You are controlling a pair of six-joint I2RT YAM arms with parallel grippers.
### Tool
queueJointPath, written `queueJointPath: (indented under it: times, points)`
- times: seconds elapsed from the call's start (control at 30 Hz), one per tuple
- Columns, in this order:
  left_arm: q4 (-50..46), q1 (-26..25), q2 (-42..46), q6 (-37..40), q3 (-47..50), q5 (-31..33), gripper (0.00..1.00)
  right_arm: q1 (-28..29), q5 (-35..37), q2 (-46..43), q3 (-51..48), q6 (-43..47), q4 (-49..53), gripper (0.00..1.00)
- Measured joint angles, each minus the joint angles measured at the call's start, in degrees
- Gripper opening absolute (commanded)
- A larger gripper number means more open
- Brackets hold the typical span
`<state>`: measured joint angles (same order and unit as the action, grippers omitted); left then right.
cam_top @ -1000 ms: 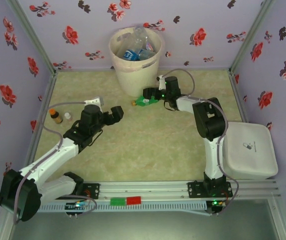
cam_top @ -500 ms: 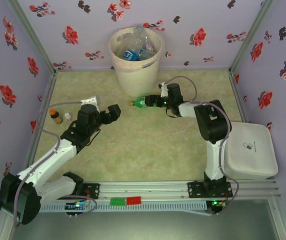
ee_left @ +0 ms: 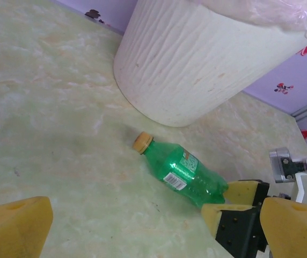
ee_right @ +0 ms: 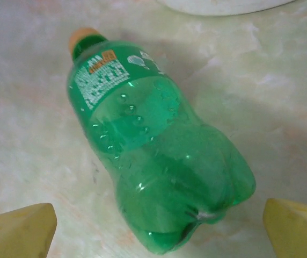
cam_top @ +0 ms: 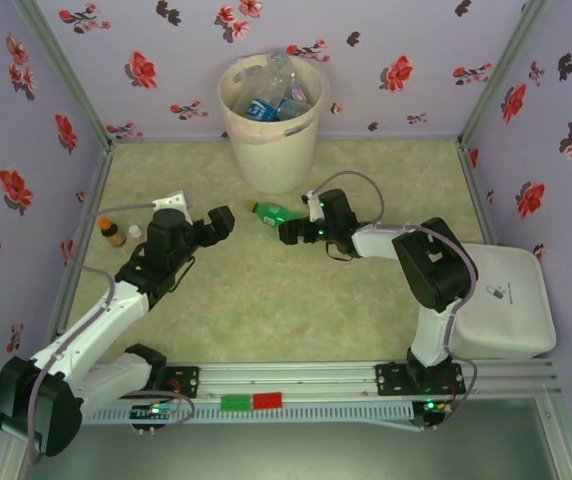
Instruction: Put the plastic bottles in the bin
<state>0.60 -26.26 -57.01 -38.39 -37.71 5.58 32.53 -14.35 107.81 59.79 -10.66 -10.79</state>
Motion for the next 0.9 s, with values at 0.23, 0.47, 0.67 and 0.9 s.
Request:
queueJointPath:
  times: [0.23,0.47,0.67,0.9]
  points:
    - [0.0,1.16,0.04,-0.02,0.28,-0.04,1.0,3.17,8.92,6.54,15.02,13.0,12.85,1.0]
    - [-0.63,1.97,1.27,0.13,0.39,-0.2,1.0,4.66,11.19,14.27,22.4,20.31,21.38,0.86]
    - [-1.51,3.72,4.17,0.42,1.84,-0.2,1.0,6.86,11.85,14.67,23.41,23.02,22.84,0.6]
    - [-2.12,5.33,5.9,0.39,3.89,-0.2,1.0,6.91,11.28,14.56,23.45,24.0,22.88,0.45]
